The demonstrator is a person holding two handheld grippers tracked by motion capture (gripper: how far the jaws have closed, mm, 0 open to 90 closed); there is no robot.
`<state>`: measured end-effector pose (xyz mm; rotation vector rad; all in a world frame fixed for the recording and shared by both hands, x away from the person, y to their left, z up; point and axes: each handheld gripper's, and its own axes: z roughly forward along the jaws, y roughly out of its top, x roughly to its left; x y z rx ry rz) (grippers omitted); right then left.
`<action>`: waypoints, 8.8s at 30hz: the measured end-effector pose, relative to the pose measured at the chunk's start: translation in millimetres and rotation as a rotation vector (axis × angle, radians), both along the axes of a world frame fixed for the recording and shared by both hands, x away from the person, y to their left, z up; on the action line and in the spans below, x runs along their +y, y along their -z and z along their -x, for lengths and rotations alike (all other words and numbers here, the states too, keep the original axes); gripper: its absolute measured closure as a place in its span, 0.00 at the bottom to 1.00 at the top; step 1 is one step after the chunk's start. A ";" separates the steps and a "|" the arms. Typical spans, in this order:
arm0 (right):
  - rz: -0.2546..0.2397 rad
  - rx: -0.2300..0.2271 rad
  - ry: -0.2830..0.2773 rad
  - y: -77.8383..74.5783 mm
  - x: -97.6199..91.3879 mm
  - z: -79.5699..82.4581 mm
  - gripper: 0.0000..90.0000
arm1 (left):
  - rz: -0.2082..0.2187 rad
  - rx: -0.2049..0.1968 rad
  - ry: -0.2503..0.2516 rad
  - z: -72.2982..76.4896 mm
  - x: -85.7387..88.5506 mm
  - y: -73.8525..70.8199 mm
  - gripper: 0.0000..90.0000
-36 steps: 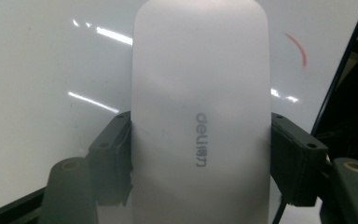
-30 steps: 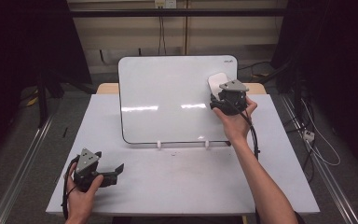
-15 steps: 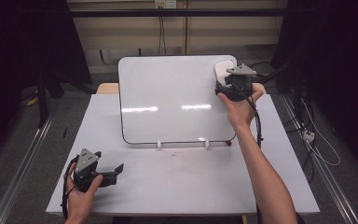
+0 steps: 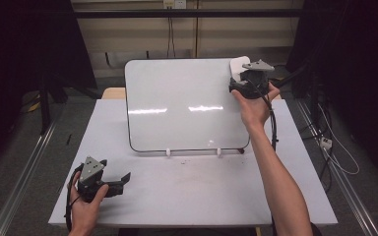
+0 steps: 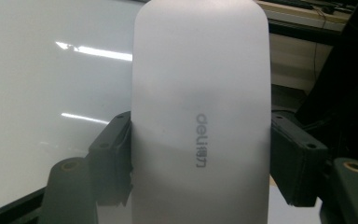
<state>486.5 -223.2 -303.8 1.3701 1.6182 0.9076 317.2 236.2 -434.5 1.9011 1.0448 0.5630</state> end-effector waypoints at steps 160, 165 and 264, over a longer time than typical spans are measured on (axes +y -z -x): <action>0.046 0.115 -0.145 91.6 11.7 88.8 0.35 | 0.012 -0.005 -0.008 1.2 5.4 -0.7 0.06; 0.012 0.090 -0.167 84.7 7.4 90.7 0.35 | 0.018 -0.007 -0.012 1.1 5.5 -1.0 0.06; 0.183 0.105 -0.269 110.6 2.8 98.0 0.14 | -0.002 -0.014 -0.012 2.7 1.4 -3.8 0.06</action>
